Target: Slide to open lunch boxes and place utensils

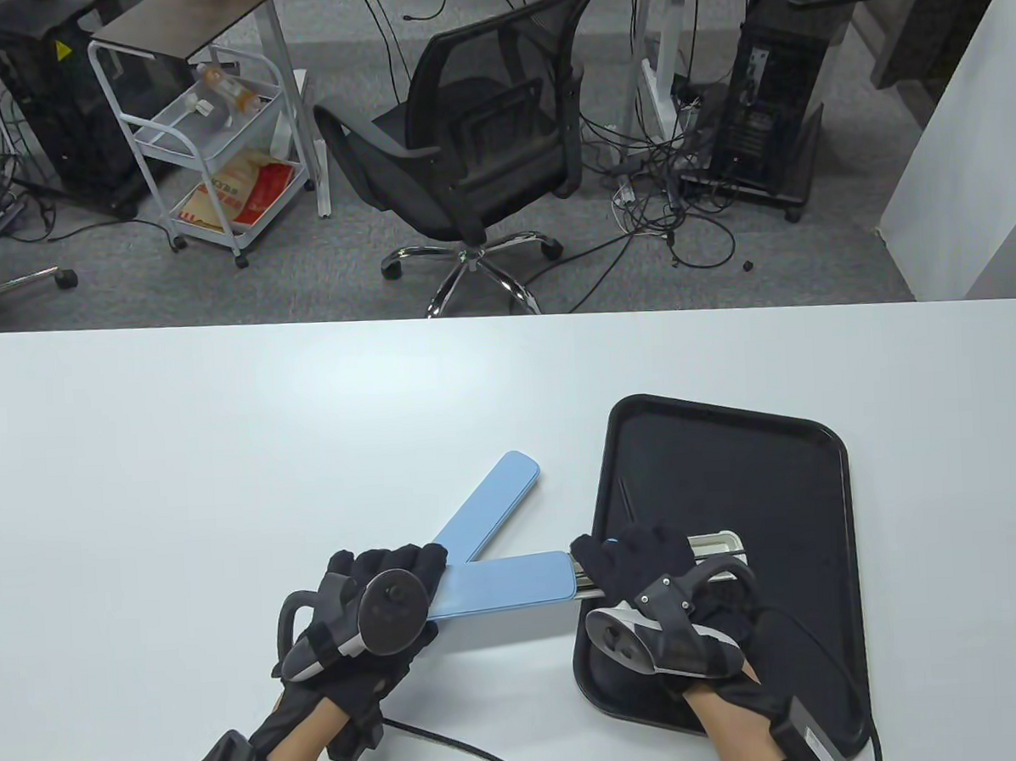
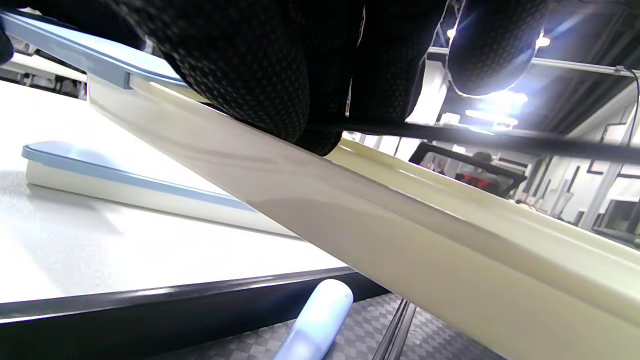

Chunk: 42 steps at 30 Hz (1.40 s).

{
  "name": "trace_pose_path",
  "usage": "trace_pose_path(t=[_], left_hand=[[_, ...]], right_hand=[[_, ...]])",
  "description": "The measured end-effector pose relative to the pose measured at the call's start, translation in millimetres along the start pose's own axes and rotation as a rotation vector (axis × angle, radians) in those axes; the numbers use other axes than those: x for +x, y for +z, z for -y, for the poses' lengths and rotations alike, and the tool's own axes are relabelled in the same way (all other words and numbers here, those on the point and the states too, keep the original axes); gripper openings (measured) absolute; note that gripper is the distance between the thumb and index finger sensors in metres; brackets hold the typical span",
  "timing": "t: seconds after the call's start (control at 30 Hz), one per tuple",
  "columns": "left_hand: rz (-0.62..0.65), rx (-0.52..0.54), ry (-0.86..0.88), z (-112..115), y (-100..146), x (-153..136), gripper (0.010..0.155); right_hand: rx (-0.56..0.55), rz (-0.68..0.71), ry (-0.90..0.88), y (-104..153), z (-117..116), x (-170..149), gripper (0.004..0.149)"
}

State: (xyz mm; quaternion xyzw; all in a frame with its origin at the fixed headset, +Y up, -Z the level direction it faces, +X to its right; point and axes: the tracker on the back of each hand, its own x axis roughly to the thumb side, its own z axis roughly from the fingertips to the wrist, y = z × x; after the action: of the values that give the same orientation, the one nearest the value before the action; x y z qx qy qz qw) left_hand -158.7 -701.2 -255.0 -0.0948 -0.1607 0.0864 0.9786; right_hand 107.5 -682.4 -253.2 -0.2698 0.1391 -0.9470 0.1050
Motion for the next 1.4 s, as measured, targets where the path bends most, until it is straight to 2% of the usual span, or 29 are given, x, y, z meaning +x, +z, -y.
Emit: trace_pose_path(t=[0.07, 0.17, 0.3, 0.33, 0.4, 0.43, 0.5, 0.63, 0.8, 0.93, 1.03, 1.17, 1.27, 1.4], left_hand=[[-0.006, -0.005, 0.012, 0.5, -0.9, -1.9, 0.083], [-0.031, -0.003, 0.039, 0.2, -1.3, -6.2, 0.083], [-0.119, 0.041, 0.061, -3.3, -1.9, -13.1, 0.083], [-0.141, 0.054, 0.07, -4.0, -2.0, -14.9, 0.083], [-0.18, 0.075, 0.089, -5.2, -2.4, -19.1, 0.083], [-0.202, 0.083, 0.106, -5.9, -2.7, -21.8, 0.083], [-0.225, 0.095, 0.123, -6.9, -3.0, -26.0, 0.083], [-0.259, 0.096, 0.153, -8.2, -2.8, -33.0, 0.083], [-0.287, 0.091, 0.18, -9.2, -1.7, -38.1, 0.083], [-0.302, 0.097, 0.198, -10.2, -1.1, -41.1, 0.083], [-0.304, 0.105, 0.208, -11.4, -0.2, -42.4, 0.083], [-0.308, 0.112, 0.216, -11.6, 0.6, -43.0, 0.083], [-0.309, 0.114, 0.22, -11.7, 1.0, -42.9, 0.083], [-0.311, 0.106, 0.224, -11.0, 0.7, -43.4, 0.083]], right_hand=[[-0.022, -0.002, -0.014, 1.1, 2.7, -2.1, 0.056], [-0.117, -0.051, -0.021, 5.0, 10.1, -11.5, 0.056], [-0.22, -0.346, -0.062, 17.3, 14.8, -47.9, 0.057], [-0.206, -0.421, -0.091, 20.6, 12.4, -57.0, 0.057], [-0.091, -0.558, -0.191, 24.4, 3.0, -74.5, 0.059], [0.027, -0.647, -0.268, 26.8, -6.6, -84.6, 0.061], [0.198, -0.736, -0.371, 29.5, -24.5, -94.7, 0.067], [0.42, -0.784, -0.372, 29.9, -51.5, -96.6, 0.073], [0.586, -0.787, -0.345, 26.6, -72.3, -86.4, 0.077], [0.63, -0.755, -0.287, 22.4, -83.0, -74.8, 0.077], [0.608, -0.762, -0.192, 19.0, -88.6, -68.8, 0.072], [0.576, -0.792, -0.193, 16.9, -92.2, -67.2, 0.062], [0.564, -0.787, -0.181, 16.3, -92.6, -67.2, 0.06], [0.531, -0.824, -0.261, 21.2, -90.9, -80.1, 0.059]])
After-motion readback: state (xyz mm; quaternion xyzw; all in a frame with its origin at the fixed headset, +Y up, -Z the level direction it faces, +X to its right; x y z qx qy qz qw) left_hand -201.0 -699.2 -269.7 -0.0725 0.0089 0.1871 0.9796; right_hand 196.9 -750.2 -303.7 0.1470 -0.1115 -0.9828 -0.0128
